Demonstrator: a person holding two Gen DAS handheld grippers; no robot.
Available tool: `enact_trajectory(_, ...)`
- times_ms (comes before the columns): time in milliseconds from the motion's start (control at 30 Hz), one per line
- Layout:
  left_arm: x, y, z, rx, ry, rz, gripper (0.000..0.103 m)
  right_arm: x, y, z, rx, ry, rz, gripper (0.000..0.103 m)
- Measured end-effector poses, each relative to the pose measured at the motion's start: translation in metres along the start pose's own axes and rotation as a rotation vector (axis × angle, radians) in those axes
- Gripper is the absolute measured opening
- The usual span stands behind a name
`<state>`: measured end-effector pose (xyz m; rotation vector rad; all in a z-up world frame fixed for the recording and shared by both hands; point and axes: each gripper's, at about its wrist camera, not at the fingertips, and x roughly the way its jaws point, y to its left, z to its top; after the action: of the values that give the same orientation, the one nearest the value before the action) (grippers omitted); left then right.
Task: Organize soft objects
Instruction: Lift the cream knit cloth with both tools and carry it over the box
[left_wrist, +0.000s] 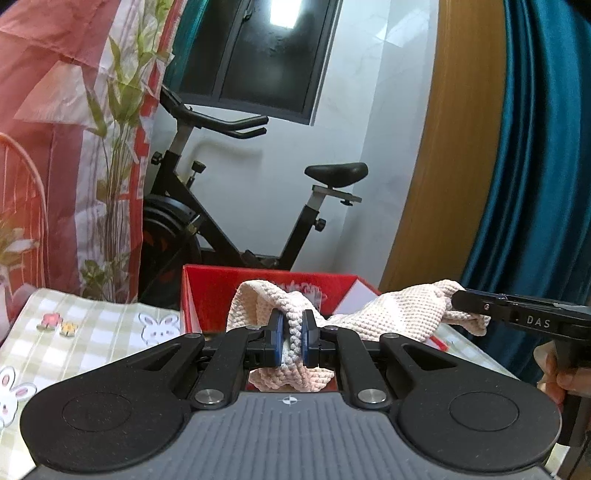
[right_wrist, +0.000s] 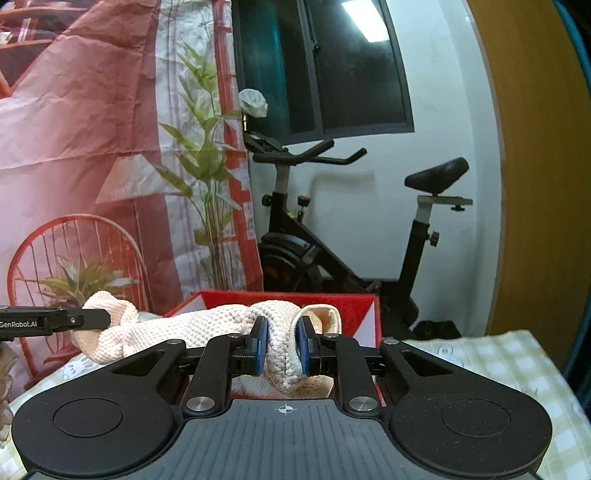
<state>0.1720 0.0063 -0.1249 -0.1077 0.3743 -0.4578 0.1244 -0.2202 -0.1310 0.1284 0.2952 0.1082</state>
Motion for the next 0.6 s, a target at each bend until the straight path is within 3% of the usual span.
enact_trajectory(367, 0.061, 0.017, 0.043, 0.021, 0.012, 0.019, 0.01, 0.071, -0.019, 0.044, -0.065, 0.032, -0.034, 0.016)
enact_trajectory(600, 0.111, 0.033, 0.042, 0.012, 0.118, 0.03, 0.01, 0.134, -0.023, 0.047, -0.156, 0.146, -0.066, 0.016)
